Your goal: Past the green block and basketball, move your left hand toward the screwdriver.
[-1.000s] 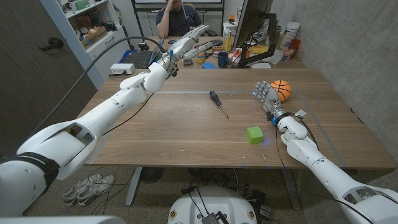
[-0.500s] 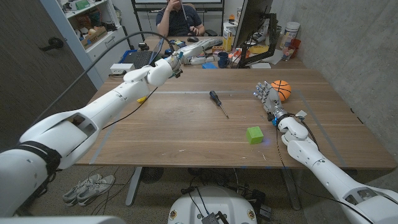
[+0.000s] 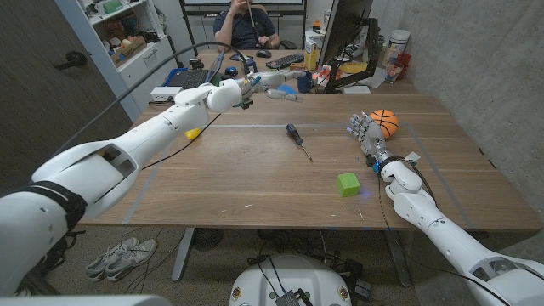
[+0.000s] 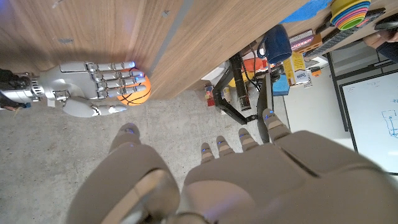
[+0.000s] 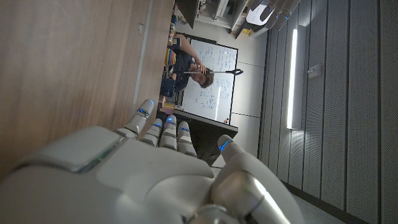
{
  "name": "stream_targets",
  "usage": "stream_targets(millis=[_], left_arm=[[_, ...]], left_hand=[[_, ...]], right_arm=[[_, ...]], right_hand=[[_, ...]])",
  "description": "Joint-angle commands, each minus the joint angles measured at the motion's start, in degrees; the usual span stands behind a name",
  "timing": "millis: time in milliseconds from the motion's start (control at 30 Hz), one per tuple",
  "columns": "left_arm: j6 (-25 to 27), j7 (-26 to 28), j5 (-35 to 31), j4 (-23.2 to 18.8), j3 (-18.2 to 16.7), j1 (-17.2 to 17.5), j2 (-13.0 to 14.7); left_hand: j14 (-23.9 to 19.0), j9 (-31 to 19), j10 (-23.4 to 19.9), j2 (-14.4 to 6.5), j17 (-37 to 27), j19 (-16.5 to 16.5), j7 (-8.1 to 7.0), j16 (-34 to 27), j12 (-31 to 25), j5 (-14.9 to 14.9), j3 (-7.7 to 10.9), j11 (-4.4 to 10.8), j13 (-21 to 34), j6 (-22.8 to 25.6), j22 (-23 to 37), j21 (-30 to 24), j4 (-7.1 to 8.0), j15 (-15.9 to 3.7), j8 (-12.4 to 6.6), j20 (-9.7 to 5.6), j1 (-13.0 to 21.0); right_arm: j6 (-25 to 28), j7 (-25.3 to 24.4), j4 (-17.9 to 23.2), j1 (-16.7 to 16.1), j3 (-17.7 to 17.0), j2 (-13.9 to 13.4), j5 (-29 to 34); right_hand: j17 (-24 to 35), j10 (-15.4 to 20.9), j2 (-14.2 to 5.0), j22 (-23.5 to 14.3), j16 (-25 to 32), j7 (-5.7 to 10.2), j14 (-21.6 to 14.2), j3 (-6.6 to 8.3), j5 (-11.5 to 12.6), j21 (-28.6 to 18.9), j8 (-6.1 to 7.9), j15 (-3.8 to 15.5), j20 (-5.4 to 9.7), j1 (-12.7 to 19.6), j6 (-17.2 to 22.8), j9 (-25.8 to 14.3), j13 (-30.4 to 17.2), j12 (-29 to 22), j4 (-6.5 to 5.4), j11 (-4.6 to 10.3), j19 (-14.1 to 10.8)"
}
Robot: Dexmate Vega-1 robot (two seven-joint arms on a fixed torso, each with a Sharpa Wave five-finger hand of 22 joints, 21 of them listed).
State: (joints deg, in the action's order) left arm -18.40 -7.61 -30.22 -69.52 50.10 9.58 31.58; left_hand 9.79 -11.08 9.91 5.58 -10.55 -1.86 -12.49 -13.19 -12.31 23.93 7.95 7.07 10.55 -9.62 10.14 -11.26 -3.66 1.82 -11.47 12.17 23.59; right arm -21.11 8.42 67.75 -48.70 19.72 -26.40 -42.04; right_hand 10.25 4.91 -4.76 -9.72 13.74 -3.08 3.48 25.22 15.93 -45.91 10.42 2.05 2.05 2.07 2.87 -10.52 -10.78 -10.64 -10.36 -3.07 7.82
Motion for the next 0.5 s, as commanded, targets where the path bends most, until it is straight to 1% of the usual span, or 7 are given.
stream_targets(millis=[33,133,200,267,400,500], left_arm=[[-1.6,-3.6,-1.1,1.9,2.7,-1.6,-0.9],[-1.8,-3.5,-1.9,2.2,3.3,-1.8,-1.1],[-1.9,-3.6,-2.4,2.4,3.6,-1.8,-1.2],[-1.8,-4.2,-2.6,2.5,3.9,-2.0,-1.4],[-1.4,-5.7,-3.3,2.6,4.7,-2.5,-1.7],[-1.3,-5.8,-3.9,2.8,5.2,-2.6,-1.8]], left_hand=[[5.7,-0.1,8.7,0.5,0.0,1.1,-0.15,-0.4,-0.1,-0.3,-0.21,-0.72,0.3,-15.8,0.1,-0.2,-1.52,0.46,-0.56,-0.01,2.8],[4.4,-0.1,6.8,1.0,0.0,2.1,-0.13,-0.7,-0.4,-0.4,-0.54,-0.96,0.3,-15.2,0.1,-0.3,-2.39,0.41,-0.81,-0.08,4.4],[3.4,-0.1,5.7,1.3,0.0,3.0,-0.12,-0.9,-0.5,-0.5,-0.78,-0.87,0.3,-14.5,0.0,-0.4,-2.99,-0.07,-1.04,-0.15,5.6],[2.9,-0.2,4.9,1.5,0.1,3.9,-0.12,-0.9,-0.5,-0.5,-0.95,-1.14,0.3,-13.8,0.0,-0.6,-3.46,-0.4,-1.24,-0.22,6.6],[2.7,-0.2,4.5,1.6,0.1,5.0,-0.12,-0.8,-0.2,-0.6,-1.08,-1.21,0.3,-13.1,0.0,-0.6,-4.02,-0.47,-1.43,-0.27,8.1],[2.4,-0.2,4.3,1.6,0.1,5.4,-0.11,-0.7,-0.1,-0.5,-1.15,-1.66,0.3,-12.5,-0.1,-0.6,-4.35,-0.24,-1.57,-0.25,9.0]], right_arm=[[0.3,-0.4,0.7,-0.8,-0.4,-0.3,-0.5],[0.1,-0.1,0.5,-0.7,-0.3,-0.4,-0.3],[-0.2,-0.1,0.3,-0.7,-0.3,-0.3,-0.2],[-0.3,0.0,0.2,-0.6,-0.3,-0.3,-0.1],[-0.1,0.0,0.3,-0.7,-0.3,-0.3,-0.3],[-0.1,0.1,0.1,-0.6,-0.3,-0.2,-0.3]], right_hand=[[0.3,0.5,-4.16,-0.3,-0.2,-0.36,0.0,-0.42,0.5,0.0,0.42,-0.21,1.36,-0.6,0.1,-0.1,-0.1,-0.3,0.1,0.19,-0.2],[0.3,0.5,-4.14,-0.3,-0.2,-0.41,0.0,-0.47,0.5,0.1,0.42,-0.25,1.35,-0.7,0.1,-0.1,-0.1,-0.3,0.09,-0.09,-0.2],[0.3,0.6,-4.13,-0.3,-0.2,-0.37,0.0,-0.5,0.5,0.1,0.42,-0.22,1.37,-0.7,0.1,-0.1,-0.1,-0.3,0.09,-0.02,-0.2],[0.3,0.5,-4.12,-0.3,-0.2,-0.39,0.0,-0.52,0.5,0.2,0.42,-0.22,1.37,-0.7,0.1,-0.1,-0.1,-0.3,0.08,0.0,-0.2],[0.3,0.5,-4.1,-0.3,-0.2,-0.36,0.0,-0.58,0.5,0.2,0.42,-0.2,1.35,-0.7,0.1,-0.1,-0.1,-0.3,0.08,-0.12,-0.2],[0.3,0.5,-4.09,-0.3,-0.2,-0.37,0.0,-0.63,0.5,0.3,0.42,-0.21,1.38,-0.7,0.2,-0.1,-0.1,-0.3,0.07,-0.15,-0.3]])
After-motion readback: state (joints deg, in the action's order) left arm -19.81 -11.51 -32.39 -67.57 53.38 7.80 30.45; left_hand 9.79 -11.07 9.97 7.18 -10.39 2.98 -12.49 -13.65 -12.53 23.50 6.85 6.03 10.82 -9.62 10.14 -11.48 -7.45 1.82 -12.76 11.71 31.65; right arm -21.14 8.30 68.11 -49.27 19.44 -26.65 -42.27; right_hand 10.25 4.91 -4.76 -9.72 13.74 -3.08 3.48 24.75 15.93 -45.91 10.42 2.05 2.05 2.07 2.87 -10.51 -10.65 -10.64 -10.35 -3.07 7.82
